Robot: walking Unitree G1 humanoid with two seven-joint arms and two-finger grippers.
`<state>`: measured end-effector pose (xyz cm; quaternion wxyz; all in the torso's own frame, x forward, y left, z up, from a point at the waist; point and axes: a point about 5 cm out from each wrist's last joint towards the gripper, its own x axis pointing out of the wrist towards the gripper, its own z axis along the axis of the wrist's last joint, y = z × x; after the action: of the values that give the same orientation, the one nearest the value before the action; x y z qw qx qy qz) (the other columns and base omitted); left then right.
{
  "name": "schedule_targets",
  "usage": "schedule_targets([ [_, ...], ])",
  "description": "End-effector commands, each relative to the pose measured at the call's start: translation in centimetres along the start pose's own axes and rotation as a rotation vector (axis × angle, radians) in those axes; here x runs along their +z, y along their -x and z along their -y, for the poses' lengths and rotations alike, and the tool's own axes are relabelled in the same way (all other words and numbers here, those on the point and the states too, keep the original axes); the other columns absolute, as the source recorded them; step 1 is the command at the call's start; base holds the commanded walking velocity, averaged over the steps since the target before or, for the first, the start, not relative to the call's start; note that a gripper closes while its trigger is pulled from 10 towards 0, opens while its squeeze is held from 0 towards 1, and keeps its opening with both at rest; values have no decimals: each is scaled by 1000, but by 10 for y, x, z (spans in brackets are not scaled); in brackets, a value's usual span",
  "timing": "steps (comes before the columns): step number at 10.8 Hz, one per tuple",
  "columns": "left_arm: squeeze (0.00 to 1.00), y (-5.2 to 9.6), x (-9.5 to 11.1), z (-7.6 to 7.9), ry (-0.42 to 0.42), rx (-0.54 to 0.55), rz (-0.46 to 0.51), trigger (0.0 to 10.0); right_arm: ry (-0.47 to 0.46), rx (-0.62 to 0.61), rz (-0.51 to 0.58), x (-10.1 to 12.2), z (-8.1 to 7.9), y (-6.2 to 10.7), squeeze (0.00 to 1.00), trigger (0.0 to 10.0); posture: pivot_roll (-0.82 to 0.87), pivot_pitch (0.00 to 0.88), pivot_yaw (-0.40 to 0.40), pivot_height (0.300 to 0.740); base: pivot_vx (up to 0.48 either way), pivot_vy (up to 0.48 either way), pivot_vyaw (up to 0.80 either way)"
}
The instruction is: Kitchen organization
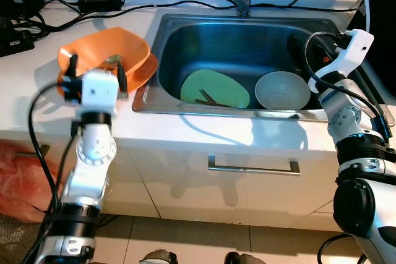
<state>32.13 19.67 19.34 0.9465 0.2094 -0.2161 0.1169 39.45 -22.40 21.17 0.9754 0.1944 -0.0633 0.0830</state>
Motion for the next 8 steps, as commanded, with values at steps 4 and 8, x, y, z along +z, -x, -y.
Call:
schedule_targets([
  [4,0,1,-26,-1,25,-34,-100,10000,-11,55,-17,0,-6,0,0,10000,49,85,11,740,0,0,0],
  [8,0,-5,-24,-3,57,-28,-93,10000,-31,453,-201,-8,-28,21,0,10000,46,86,11,740,0,0,0],
])
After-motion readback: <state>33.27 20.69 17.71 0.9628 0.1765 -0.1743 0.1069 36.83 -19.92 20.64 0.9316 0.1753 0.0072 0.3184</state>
